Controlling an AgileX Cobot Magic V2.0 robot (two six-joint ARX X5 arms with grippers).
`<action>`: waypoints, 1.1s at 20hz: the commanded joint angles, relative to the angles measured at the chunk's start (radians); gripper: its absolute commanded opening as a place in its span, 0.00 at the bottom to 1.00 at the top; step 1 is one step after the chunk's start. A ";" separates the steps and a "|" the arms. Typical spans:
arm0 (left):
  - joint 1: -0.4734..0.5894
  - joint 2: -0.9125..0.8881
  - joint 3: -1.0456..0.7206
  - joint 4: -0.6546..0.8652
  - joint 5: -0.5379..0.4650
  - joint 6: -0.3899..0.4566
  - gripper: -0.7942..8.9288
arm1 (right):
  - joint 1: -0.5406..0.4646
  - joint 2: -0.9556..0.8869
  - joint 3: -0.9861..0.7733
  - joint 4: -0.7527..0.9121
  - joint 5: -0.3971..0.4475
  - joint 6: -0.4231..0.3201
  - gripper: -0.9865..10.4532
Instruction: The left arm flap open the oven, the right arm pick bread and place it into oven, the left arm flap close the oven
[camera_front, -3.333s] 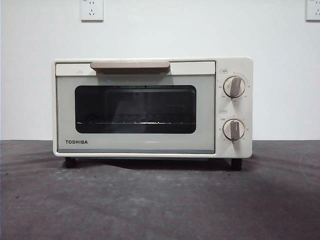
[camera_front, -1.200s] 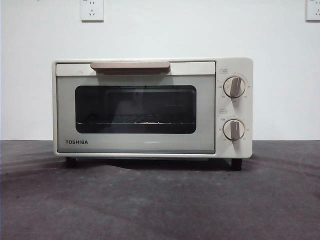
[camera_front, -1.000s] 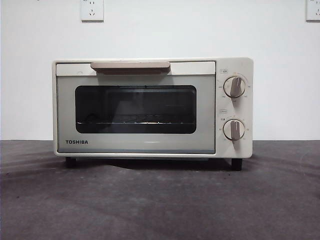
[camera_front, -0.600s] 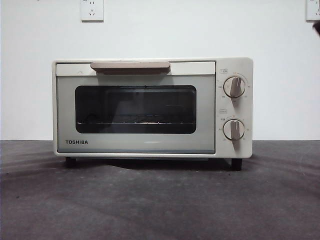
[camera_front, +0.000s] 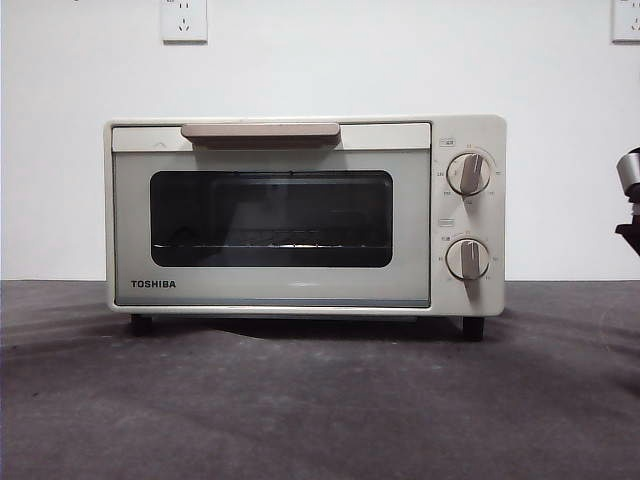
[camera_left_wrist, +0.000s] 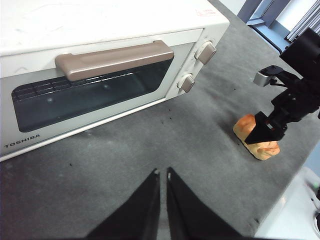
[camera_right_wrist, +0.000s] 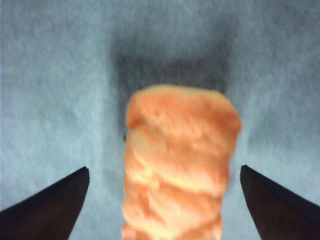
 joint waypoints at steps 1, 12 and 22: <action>-0.005 0.005 0.022 0.008 0.002 0.005 0.11 | 0.003 0.042 0.006 0.027 -0.001 0.014 0.45; -0.029 0.051 0.031 0.057 -0.090 0.080 0.10 | 0.002 0.001 0.043 -0.010 -0.001 0.005 0.09; -0.138 0.406 0.035 0.578 -0.180 0.258 0.10 | 0.002 -0.402 0.138 -0.259 -0.113 -0.004 0.09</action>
